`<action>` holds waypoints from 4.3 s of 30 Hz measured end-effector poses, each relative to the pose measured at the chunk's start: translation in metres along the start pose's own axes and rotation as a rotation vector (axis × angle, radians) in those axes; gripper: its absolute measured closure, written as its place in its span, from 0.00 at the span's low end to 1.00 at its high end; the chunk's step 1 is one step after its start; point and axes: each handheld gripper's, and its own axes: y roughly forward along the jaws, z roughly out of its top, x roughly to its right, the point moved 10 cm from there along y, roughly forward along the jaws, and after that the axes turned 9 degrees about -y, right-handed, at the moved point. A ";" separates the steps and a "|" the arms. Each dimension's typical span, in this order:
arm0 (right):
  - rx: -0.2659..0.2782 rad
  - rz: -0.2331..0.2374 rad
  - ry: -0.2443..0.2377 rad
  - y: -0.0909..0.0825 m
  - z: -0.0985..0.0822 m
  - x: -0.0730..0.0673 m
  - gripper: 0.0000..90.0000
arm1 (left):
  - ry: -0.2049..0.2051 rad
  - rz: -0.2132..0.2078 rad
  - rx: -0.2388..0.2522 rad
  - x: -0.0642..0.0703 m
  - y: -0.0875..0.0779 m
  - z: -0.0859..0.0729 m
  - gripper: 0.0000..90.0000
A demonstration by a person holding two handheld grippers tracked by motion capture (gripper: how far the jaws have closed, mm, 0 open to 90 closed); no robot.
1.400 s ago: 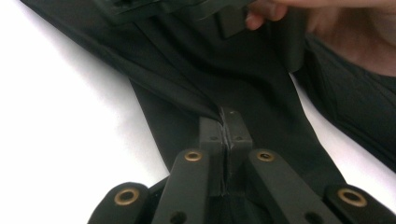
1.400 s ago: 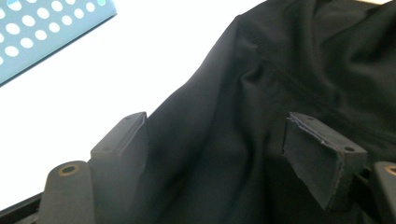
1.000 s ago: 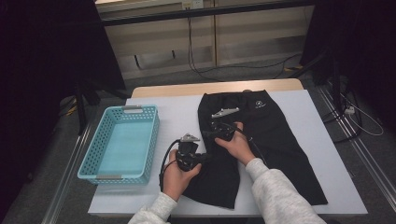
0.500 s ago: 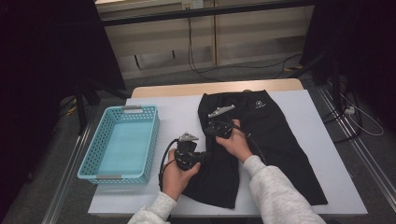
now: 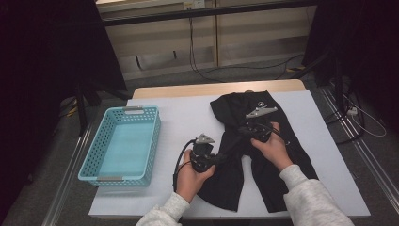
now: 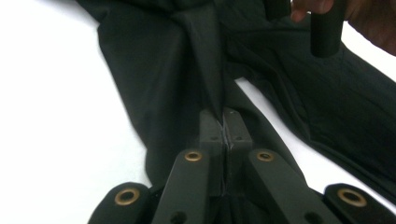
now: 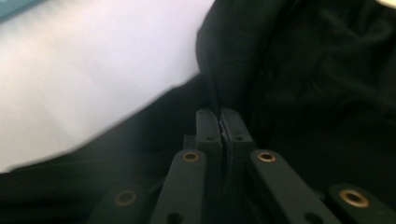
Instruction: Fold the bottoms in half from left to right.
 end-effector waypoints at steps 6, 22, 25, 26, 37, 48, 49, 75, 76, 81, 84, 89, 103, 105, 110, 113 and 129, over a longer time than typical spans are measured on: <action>-0.004 -0.067 -0.038 0.009 -0.008 0.006 0.82 | 0.009 0.021 -0.018 -0.003 0.004 -0.005 0.99; 0.063 -0.086 -0.126 0.038 0.036 -0.002 0.61 | 0.008 0.007 -0.039 -0.005 0.003 -0.008 0.99; 0.066 -0.074 -0.150 0.045 0.039 -0.005 0.65 | 0.004 0.009 -0.034 -0.005 0.003 -0.008 0.99; 0.063 -0.074 -0.154 0.046 0.040 -0.006 0.67 | 0.003 0.009 -0.028 -0.005 0.003 -0.007 0.99; -0.008 -0.059 -0.183 0.069 0.032 -0.004 0.77 | -0.013 -0.004 -0.015 -0.007 0.000 -0.003 0.99; 0.033 -0.036 -0.047 0.055 0.036 0.013 1.00 | -0.041 -0.043 -0.004 -0.002 -0.001 0.004 0.99; 0.043 -0.029 -0.031 0.050 0.038 0.015 1.00 | -0.043 -0.060 -0.001 0.004 -0.001 0.008 0.99; -0.015 -0.240 0.064 -0.071 -0.038 0.091 0.47 | 0.103 0.046 0.047 -0.031 -0.002 0.041 0.25; -0.012 -0.225 0.057 -0.073 -0.043 0.085 0.46 | 0.100 0.055 0.042 -0.037 -0.003 0.038 0.24; -0.028 -0.212 0.057 -0.077 -0.069 0.068 0.44 | 0.098 0.094 0.012 -0.061 -0.002 0.025 0.19; -0.028 -0.196 0.059 -0.082 -0.079 0.058 0.46 | 0.111 0.109 0.014 -0.068 -0.003 0.024 0.18; -0.025 -0.195 0.066 -0.098 -0.090 0.049 0.49 | 0.107 0.134 0.002 -0.083 -0.005 0.018 0.16; -0.047 -0.178 0.096 -0.119 -0.115 0.027 0.69 | 0.122 0.132 0.006 -0.086 -0.009 0.021 0.16; -0.057 -0.163 0.081 -0.115 -0.117 0.027 0.85 | 0.117 0.139 0.013 -0.088 -0.009 0.022 0.16; -0.046 -0.118 0.087 -0.113 -0.114 0.027 1.00 | 0.116 0.142 0.022 -0.088 -0.013 0.024 0.15; -0.055 -0.105 0.081 -0.112 -0.115 0.026 1.00 | 0.116 0.141 0.029 -0.088 -0.014 0.025 0.15; -0.040 -0.158 0.110 -0.142 -0.126 0.055 1.00 | 0.108 0.145 0.031 -0.090 -0.016 0.025 0.15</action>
